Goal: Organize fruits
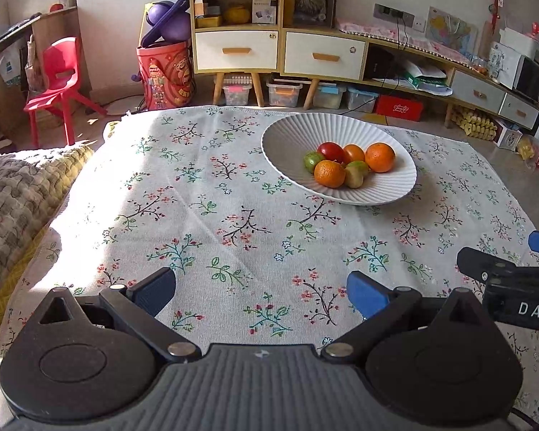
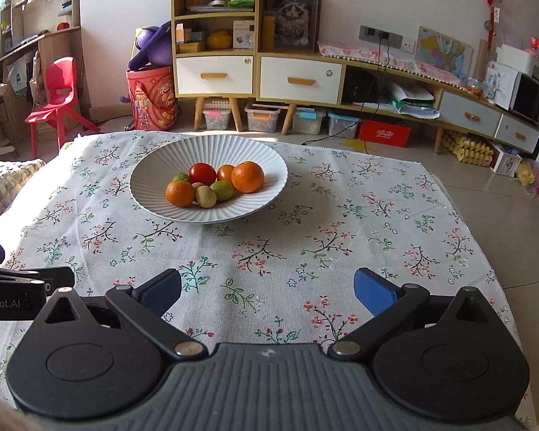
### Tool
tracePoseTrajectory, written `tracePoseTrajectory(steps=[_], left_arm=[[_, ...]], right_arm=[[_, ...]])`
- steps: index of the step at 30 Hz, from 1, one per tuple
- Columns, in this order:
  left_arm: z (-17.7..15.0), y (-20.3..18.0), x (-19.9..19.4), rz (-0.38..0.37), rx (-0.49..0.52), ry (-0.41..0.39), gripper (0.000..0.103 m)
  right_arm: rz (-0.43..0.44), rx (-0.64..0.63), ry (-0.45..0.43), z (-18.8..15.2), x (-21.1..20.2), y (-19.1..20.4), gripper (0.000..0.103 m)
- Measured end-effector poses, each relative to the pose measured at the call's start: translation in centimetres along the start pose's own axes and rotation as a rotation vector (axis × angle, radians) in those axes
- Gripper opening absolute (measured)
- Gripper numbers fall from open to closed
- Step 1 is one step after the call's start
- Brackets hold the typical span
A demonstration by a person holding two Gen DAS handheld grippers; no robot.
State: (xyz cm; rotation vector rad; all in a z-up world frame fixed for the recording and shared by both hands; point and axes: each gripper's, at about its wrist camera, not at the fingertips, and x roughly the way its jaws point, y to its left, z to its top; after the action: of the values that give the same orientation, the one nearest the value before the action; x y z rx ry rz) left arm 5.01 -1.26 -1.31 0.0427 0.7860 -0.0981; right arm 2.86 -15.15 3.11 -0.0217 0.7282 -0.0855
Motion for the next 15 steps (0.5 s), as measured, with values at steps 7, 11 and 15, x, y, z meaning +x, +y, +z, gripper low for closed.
tracePoseTrajectory(steps=[7, 11, 15], left_arm=[[0.02, -0.32, -0.35, 0.016, 0.007, -0.017, 0.092], [-0.10, -0.35, -0.31, 0.021, 0.008, -0.012, 0.092], [-0.11, -0.33, -0.36, 0.023, 0.007, -0.011, 0.092]], right_arm=[[0.006, -0.008, 0.018, -0.18, 0.17, 0.23, 0.102], [0.005, -0.015, 0.018, -0.31, 0.14, 0.35, 0.102], [0.004, -0.016, 0.023, -0.35, 0.15, 0.39, 0.102]])
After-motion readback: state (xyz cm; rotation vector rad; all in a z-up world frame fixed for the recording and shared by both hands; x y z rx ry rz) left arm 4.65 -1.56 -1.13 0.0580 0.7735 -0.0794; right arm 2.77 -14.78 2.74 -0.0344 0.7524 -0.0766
